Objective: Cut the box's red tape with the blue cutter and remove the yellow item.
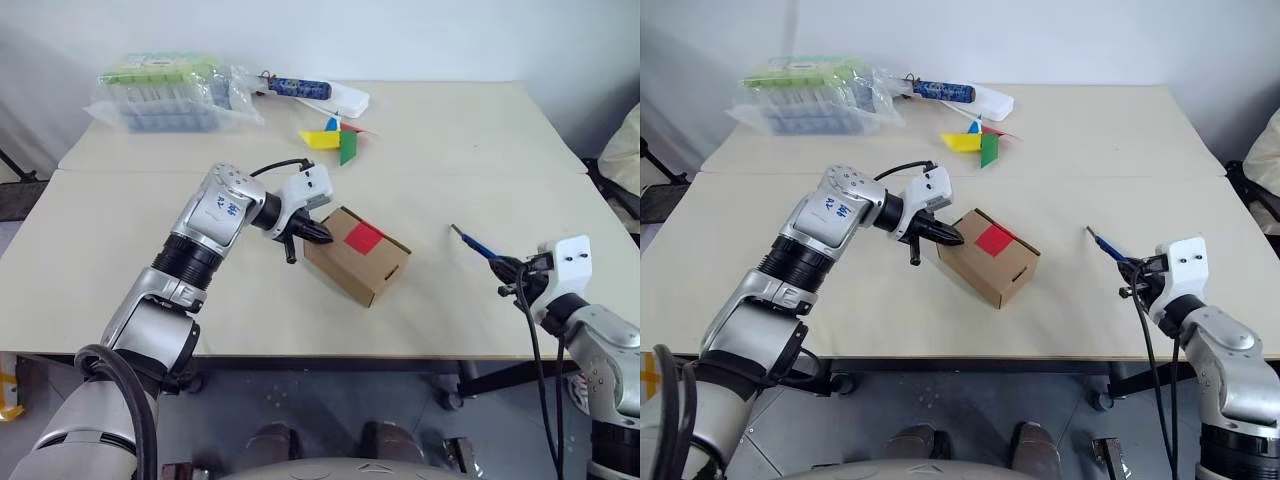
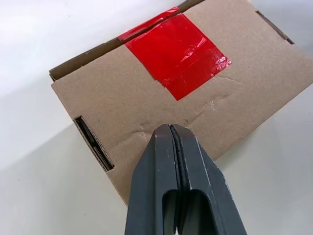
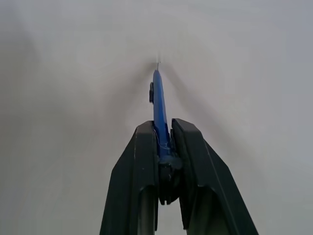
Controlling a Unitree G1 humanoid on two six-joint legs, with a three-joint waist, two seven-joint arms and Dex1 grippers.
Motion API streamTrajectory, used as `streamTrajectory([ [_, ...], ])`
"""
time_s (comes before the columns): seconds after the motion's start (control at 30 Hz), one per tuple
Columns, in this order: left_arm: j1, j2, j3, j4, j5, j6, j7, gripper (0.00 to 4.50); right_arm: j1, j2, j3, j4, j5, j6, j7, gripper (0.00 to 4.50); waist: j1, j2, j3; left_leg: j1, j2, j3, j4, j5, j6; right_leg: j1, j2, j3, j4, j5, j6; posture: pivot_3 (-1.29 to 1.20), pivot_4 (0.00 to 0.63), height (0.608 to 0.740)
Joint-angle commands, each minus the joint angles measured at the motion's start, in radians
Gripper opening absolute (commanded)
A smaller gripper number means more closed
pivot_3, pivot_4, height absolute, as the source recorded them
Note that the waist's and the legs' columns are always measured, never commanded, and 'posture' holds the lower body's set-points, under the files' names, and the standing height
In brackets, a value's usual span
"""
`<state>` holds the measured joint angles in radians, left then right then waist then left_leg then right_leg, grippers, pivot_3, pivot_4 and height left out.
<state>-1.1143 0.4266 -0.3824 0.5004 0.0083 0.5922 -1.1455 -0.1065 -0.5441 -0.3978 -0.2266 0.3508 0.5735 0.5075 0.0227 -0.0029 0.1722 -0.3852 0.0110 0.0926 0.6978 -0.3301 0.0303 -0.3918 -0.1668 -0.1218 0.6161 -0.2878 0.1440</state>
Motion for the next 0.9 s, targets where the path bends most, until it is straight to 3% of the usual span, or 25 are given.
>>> streamTrajectory([
  [0.03, 0.031, -0.003, -0.053, 0.040, 0.052, 0.015, 0.003, 0.00, 0.019, 0.034, 0.016, 0.034, -0.018, -0.102, -0.008, 0.16, 0.000, 0.000, 0.000, 0.000, 0.000, 0.000, 0.000, 0.000, 0.000, 0.000, 0.000, 0.000, 0.000, 0.000, 0.000, 0.00, 0.150, 0.740],
  [0.2, 0.032, 0.002, -0.051, 0.034, 0.052, 0.019, 0.001, 0.00, 0.039, 0.037, 0.056, 0.087, -0.050, -0.159, -0.005, 0.16, -0.001, 0.000, 0.000, 0.000, 0.001, 0.001, 0.000, -0.001, 0.001, 0.000, 0.000, 0.002, 0.000, 0.000, 0.000, 0.00, 0.150, 0.740],
  [0.63, 0.026, 0.011, -0.034, 0.042, 0.046, 0.018, 0.004, 0.00, 0.109, -0.059, -0.009, -0.022, -0.011, -0.138, 0.029, 4.48, 0.000, 0.000, 0.000, 0.000, 0.003, 0.001, 0.000, -0.001, 0.002, -0.001, 0.000, 0.003, -0.001, 0.000, 0.000, 0.00, 0.150, 0.740],
  [0.9, 0.012, 0.012, -0.012, 0.054, 0.032, 0.017, -0.009, 0.00, 0.097, -0.180, -0.074, -0.169, 0.057, -0.045, 0.062, 4.48, 0.000, 0.000, 0.000, 0.000, 0.004, 0.001, 0.000, -0.002, 0.002, -0.001, 0.000, 0.003, -0.002, 0.000, 0.000, 0.00, 0.150, 0.740],
])
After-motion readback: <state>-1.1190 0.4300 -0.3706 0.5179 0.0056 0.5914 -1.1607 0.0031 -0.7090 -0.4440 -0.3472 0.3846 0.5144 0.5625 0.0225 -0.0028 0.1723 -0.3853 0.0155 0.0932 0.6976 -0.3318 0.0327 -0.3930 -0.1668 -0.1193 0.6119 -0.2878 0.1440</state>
